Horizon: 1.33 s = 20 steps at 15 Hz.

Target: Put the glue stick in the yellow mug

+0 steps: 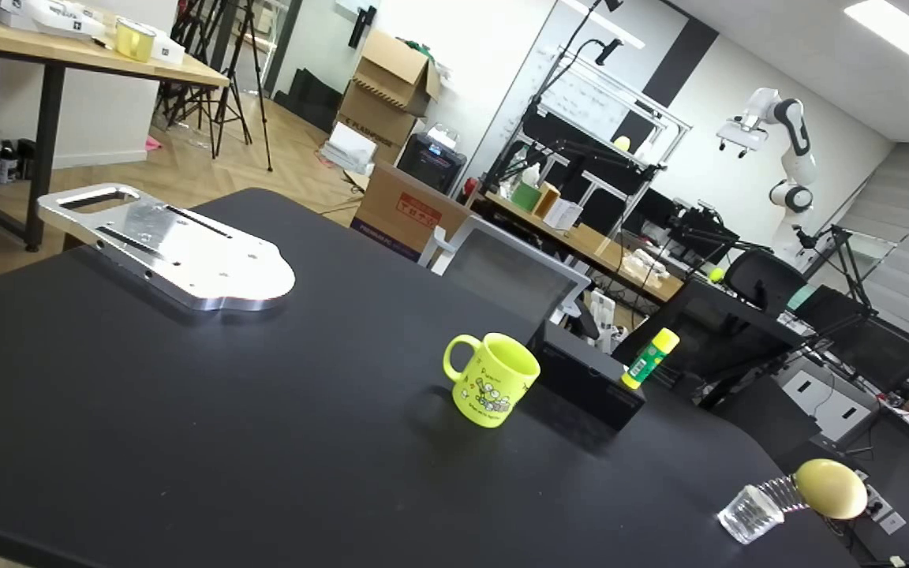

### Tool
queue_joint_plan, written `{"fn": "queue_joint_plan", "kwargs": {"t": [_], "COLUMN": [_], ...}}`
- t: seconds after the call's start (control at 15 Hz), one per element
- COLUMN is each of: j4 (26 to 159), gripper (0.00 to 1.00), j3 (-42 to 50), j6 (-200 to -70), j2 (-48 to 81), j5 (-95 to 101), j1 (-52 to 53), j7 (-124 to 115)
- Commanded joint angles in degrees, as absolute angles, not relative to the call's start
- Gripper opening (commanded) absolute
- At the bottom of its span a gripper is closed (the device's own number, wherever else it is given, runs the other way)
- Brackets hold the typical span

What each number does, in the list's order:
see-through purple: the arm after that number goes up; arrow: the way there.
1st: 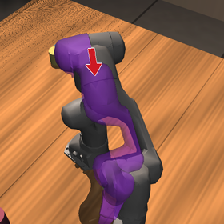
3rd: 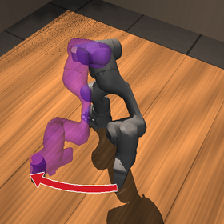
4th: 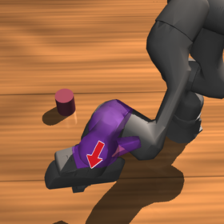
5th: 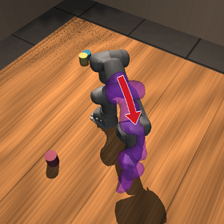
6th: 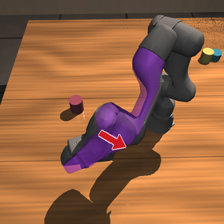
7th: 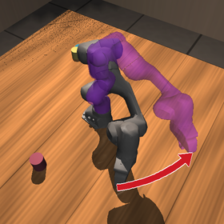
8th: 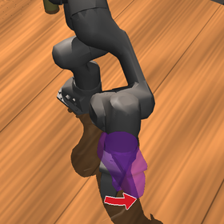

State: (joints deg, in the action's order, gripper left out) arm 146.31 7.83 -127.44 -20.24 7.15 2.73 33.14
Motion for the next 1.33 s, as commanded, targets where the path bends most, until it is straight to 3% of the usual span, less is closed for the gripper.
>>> {"fn": "queue_joint_plan", "kwargs": {"t": [0.0,0.47,1.27], "j4": [146.12,139.46,116.72], "gripper": [1.0,1.0,1.0], "j3": [7.09,3.7,-3.44], "j6": [-128.11,-131.35,-132.44], "j2": [-19.75,-11.01,12.22], "j5": [7.45,8.06,6.27], "j1": [2.3,3.76,3.98], "j7": [33.06,32.29,29.93]}}
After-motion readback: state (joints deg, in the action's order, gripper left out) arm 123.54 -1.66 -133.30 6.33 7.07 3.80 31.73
